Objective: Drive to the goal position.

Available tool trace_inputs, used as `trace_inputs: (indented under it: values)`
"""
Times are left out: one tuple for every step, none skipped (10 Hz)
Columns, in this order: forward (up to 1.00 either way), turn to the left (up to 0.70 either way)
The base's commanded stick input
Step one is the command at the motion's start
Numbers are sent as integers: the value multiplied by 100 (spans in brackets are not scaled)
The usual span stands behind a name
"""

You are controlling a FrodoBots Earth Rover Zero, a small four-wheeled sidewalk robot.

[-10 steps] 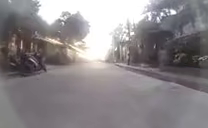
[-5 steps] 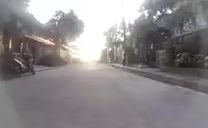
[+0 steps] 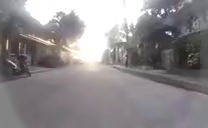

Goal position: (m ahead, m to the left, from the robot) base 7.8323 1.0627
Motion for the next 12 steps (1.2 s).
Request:
trace_inputs:
  values:
    - [100,1]
    - [100,1]
    - [100,1]
    - [100,1]
    - [100,1]
    - [100,1]
    - [100,1]
    - [100,1]
    - [100,1]
    - [100,1]
    - [100,1]
    - [100,1]
